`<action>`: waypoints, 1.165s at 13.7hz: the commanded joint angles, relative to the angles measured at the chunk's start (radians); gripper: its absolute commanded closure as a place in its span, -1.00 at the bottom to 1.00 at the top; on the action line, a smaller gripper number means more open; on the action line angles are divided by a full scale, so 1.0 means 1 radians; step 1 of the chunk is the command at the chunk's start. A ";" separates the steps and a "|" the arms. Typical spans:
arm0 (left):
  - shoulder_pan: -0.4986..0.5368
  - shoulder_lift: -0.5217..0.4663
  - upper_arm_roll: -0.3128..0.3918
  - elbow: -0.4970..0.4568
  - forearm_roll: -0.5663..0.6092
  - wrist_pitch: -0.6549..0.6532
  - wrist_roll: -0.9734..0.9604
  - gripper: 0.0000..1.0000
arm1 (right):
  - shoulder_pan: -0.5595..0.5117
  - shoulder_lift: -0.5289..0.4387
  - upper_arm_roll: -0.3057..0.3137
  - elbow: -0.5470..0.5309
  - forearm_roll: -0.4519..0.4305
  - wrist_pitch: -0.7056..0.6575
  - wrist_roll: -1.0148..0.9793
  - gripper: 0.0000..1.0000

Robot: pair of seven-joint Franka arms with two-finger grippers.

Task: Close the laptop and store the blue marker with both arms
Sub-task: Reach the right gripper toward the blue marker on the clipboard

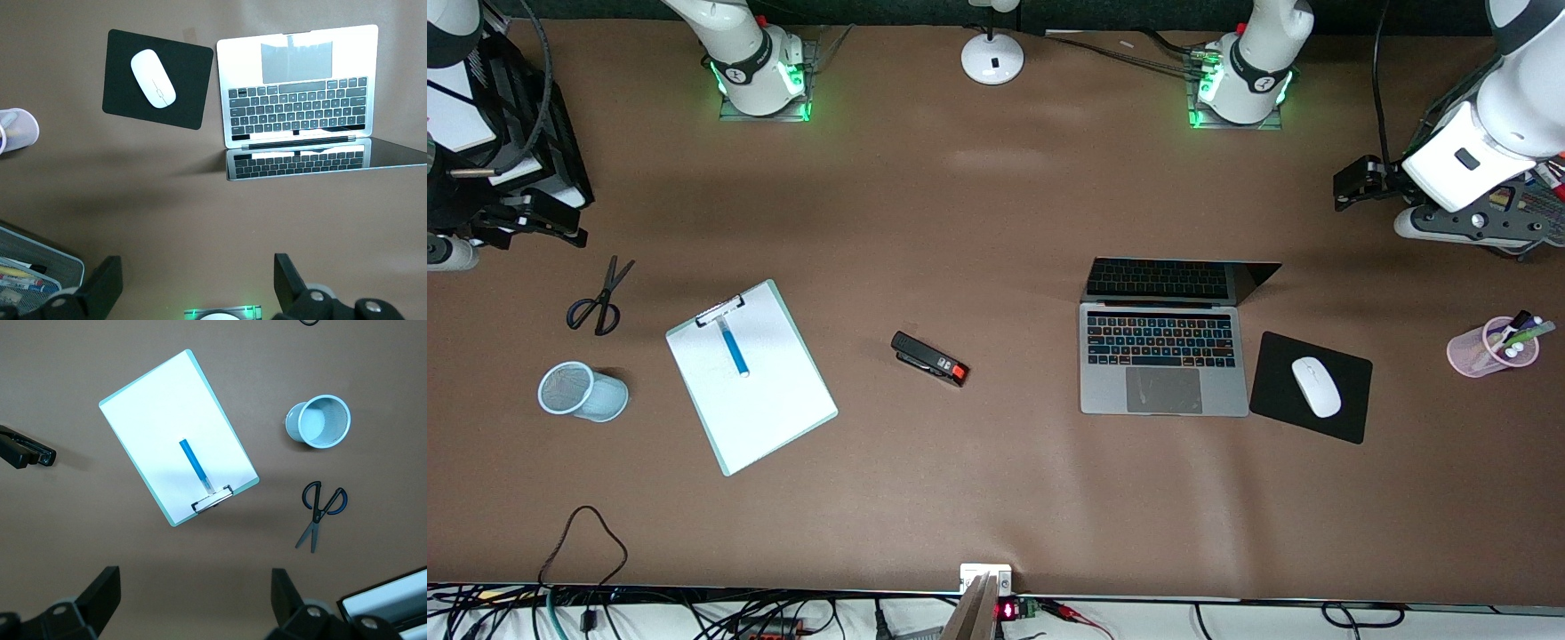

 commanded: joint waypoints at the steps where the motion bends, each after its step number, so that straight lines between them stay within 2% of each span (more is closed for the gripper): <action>1: 0.010 0.013 -0.003 0.032 -0.009 -0.025 -0.003 -1.00 | -0.007 -0.016 0.013 -0.003 -0.012 -0.004 0.017 -1.00; 6: 0.023 0.014 -0.003 0.030 -0.009 -0.025 -0.003 -1.00 | -0.007 -0.005 0.013 -0.003 -0.013 0.006 0.015 -1.00; 12: 0.025 0.014 -0.003 0.030 -0.010 -0.025 -0.003 -1.00 | -0.010 0.058 0.013 -0.001 -0.007 0.015 0.017 -1.00; 16: 0.039 0.014 -0.003 0.030 -0.016 -0.027 -0.003 -1.00 | -0.010 0.128 0.014 -0.001 0.003 0.104 0.008 -1.00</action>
